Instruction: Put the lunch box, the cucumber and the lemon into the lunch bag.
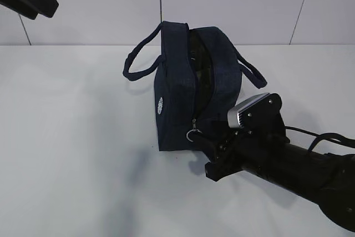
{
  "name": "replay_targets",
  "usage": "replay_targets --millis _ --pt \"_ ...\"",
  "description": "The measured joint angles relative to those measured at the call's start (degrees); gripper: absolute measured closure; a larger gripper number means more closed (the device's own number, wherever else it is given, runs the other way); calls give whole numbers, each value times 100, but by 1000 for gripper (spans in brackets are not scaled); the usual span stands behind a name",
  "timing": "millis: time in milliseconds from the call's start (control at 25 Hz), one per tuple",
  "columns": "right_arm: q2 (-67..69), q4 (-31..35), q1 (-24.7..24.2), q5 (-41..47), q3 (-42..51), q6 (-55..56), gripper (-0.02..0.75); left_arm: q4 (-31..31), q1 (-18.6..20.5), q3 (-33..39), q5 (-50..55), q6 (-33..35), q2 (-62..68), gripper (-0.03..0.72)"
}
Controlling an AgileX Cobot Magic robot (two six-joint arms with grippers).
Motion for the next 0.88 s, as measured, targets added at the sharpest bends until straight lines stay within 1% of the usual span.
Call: replay_targets --millis 240,440,640,880 --pt "0 -42 0 65 -47 -66 331 0 0 0 0 0 0 463" --pt "0 -449 -71 187 -164 -295 331 0 0 0 0 0 0 463" --pt "3 -502 -178 370 -269 -453 331 66 0 0 0 0 0 462" --pt "13 -538 -216 927 -464 -517 331 86 0 0 0 0 0 462"
